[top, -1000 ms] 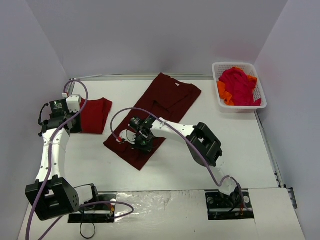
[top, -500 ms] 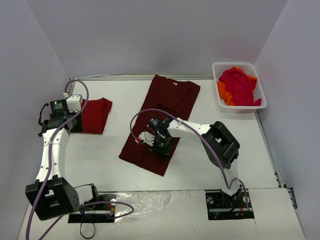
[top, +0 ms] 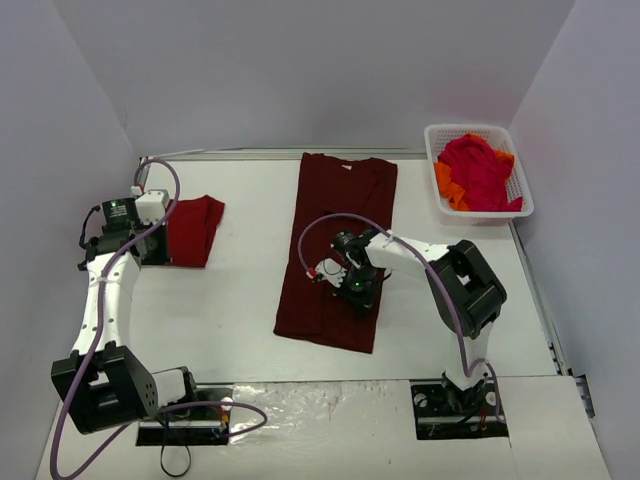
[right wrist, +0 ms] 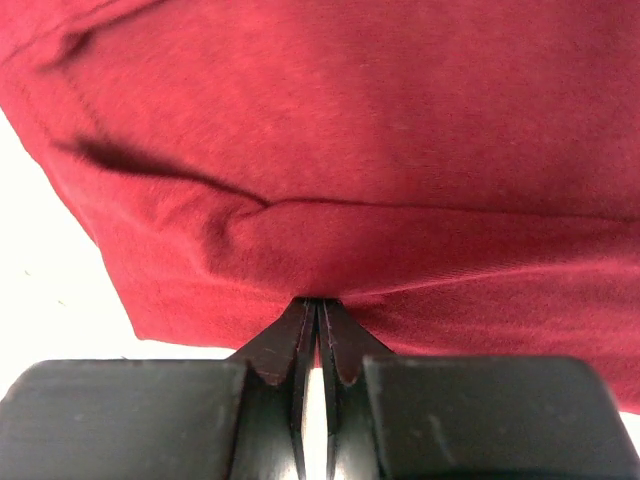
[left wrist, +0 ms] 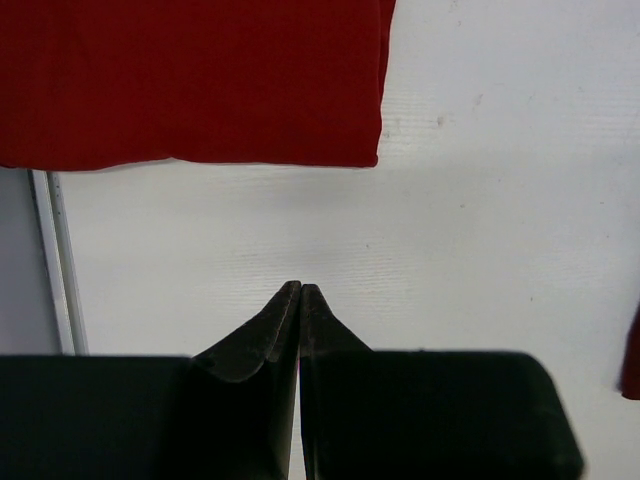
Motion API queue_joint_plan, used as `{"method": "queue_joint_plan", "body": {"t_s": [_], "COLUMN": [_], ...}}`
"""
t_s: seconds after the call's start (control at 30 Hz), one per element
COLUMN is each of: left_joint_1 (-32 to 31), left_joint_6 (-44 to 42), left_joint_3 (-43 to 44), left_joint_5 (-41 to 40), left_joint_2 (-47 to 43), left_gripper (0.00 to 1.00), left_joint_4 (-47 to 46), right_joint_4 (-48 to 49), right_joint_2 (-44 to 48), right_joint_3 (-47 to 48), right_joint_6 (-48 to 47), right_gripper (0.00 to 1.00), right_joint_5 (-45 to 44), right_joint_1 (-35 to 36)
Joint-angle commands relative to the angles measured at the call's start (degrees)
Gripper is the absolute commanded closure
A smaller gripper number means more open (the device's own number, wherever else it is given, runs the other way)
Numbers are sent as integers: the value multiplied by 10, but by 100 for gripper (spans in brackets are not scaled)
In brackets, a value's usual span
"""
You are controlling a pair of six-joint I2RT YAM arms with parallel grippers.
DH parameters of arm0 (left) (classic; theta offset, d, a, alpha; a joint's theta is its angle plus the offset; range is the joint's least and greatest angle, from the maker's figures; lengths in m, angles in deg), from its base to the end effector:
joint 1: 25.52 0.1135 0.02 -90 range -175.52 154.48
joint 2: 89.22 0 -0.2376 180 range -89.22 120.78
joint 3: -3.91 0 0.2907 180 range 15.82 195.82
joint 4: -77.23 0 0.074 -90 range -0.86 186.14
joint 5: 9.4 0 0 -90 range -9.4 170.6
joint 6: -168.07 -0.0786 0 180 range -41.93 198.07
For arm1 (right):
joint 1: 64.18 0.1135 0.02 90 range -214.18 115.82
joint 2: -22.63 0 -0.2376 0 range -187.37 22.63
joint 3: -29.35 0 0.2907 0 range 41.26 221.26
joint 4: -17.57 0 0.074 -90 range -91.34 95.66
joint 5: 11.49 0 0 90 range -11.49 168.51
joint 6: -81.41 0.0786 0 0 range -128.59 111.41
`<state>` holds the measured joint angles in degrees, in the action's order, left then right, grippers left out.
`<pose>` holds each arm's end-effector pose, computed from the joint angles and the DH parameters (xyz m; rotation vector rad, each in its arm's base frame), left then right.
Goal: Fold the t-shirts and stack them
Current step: Rotate the tshirt 90 degrees
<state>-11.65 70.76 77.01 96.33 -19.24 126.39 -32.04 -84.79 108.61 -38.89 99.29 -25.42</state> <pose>0.3282 0.0591 0.2448 -0.0036 2.3407 -0.1440 0.2778 0.2588 0.0589 -1.6942 2.3616 0.5543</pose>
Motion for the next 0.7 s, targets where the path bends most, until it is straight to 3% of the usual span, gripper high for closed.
{"method": "queue_joint_plan", "body": {"t_s": [0.0, 0.17, 0.4, 0.53, 0.67], "left_joint_1": [-3, -6, -16, -35, -53], "left_joint_6": [-8, -8, -11, -18, -22], "left_joint_3": [17, 23, 24, 33, 34], "left_joint_5": [14, 21, 23, 20, 11], "left_joint_2": [1, 13, 18, 23, 21], "left_gripper": [98, 98, 98, 98, 98], "left_joint_4": [4, 7, 6, 12, 14], "right_joint_4": [-64, -156, -258, -222, -111], "right_joint_2": [-22, -24, 2, -1, -14], "right_joint_3": [-13, 48, 247, 337, 328], "right_joint_6": [-30, -55, -76, -60, 1], "right_gripper": [100, 100, 100, 100, 100], "right_joint_5": [-97, -91, -20, -32, -99], "right_joint_1": [-23, -26, -31, -59, -100]}}
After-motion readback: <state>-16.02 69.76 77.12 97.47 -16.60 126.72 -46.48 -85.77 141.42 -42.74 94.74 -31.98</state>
